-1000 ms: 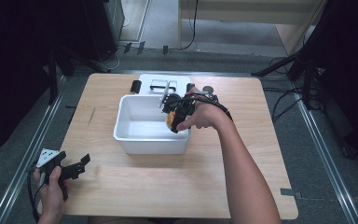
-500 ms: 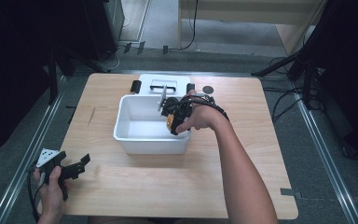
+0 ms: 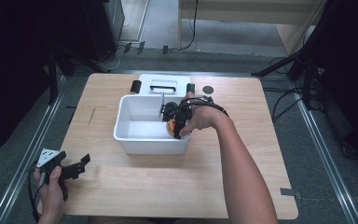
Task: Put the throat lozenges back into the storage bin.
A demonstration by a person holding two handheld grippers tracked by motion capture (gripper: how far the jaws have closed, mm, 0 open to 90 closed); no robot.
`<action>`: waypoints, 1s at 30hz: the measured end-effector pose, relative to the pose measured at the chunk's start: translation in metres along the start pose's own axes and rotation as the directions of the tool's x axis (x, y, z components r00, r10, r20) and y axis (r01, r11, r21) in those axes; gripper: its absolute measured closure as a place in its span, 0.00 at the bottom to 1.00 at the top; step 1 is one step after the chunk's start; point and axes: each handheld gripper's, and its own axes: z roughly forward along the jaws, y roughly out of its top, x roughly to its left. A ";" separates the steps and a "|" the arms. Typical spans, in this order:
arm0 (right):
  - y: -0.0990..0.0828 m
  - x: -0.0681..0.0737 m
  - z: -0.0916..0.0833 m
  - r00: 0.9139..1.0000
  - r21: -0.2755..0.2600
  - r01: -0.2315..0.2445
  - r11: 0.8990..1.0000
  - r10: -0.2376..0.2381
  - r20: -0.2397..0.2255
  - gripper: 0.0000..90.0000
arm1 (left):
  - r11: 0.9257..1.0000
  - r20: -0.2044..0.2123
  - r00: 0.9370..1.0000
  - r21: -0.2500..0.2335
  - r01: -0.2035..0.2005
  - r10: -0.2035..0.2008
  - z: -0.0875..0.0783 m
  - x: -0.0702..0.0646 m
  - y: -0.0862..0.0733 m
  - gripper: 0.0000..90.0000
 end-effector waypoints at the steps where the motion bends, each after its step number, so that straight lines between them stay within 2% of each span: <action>1: 0.000 0.000 0.000 1.000 0.000 -0.005 1.000 0.005 0.012 0.27 | 1.000 0.000 1.000 -0.001 0.001 -0.001 0.000 0.000 0.000 0.00; 2: 0.000 -0.001 0.000 1.000 0.005 -0.008 1.000 0.008 0.012 0.23 | 1.000 0.000 1.000 0.000 0.000 0.000 0.000 0.000 0.000 0.00; 7: -0.001 0.000 -0.002 1.000 -0.003 -0.019 1.000 0.019 0.011 0.21 | 1.000 0.001 1.000 0.001 0.000 0.000 0.000 0.000 0.000 0.00; 9: -0.002 0.000 -0.005 0.999 -0.029 -0.032 0.999 0.032 0.012 0.21 | 1.000 0.002 1.000 0.001 0.001 -0.001 0.000 0.000 0.000 0.00; 10: -0.004 0.000 -0.008 0.998 -0.063 -0.052 0.997 0.053 0.013 0.21 | 1.000 0.001 1.000 0.000 0.001 -0.001 0.000 0.000 0.000 0.00; 11: -0.004 0.000 -0.008 0.998 -0.063 -0.052 0.997 0.053 0.013 0.21 | 1.000 0.001 1.000 0.000 0.001 -0.001 0.000 0.000 0.000 0.00; 14: -0.006 0.001 -0.016 0.996 -0.111 -0.079 0.991 0.082 0.024 0.21 | 1.000 0.001 1.000 0.000 -0.001 0.001 0.000 0.000 0.000 0.00; 15: -0.009 0.001 -0.022 0.994 -0.146 -0.098 0.984 0.103 0.026 0.21 | 1.000 0.000 1.000 0.000 -0.002 0.002 0.000 0.000 0.000 0.00; 17: -0.010 0.001 -0.026 0.993 -0.162 -0.110 0.981 0.116 0.029 0.21 | 1.000 0.000 1.000 -0.001 0.000 0.000 0.000 0.000 0.000 0.00; 20: -0.014 0.002 -0.038 0.986 -0.218 -0.157 0.963 0.165 0.018 0.21 | 1.000 0.000 1.000 -0.001 0.000 0.000 0.000 -0.001 0.000 0.00; 22: -0.018 0.003 -0.045 0.980 -0.243 -0.189 0.952 0.198 0.012 0.21 | 1.000 0.000 1.000 0.000 -0.001 0.001 0.000 -0.001 0.000 0.00; 23: -0.023 0.003 -0.050 0.972 -0.258 -0.226 0.939 0.236 0.008 0.21 | 1.000 -0.001 1.000 0.000 -0.002 0.002 0.000 -0.001 0.000 0.00; 25: -0.025 0.003 -0.052 0.969 -0.263 -0.236 0.936 0.246 0.006 0.21 | 1.000 -0.001 1.000 0.000 -0.002 0.002 0.000 -0.001 0.000 0.00; 28: -0.035 0.002 -0.058 0.957 -0.288 -0.279 0.916 0.289 -0.007 0.21 | 1.000 -0.001 1.000 0.000 0.000 0.000 0.000 -0.001 0.000 0.00; 30: -0.044 0.003 -0.062 0.955 -0.302 -0.285 0.910 0.297 -0.006 0.20 | 1.000 -0.002 1.000 0.000 -0.001 0.001 0.000 -0.001 0.000 0.00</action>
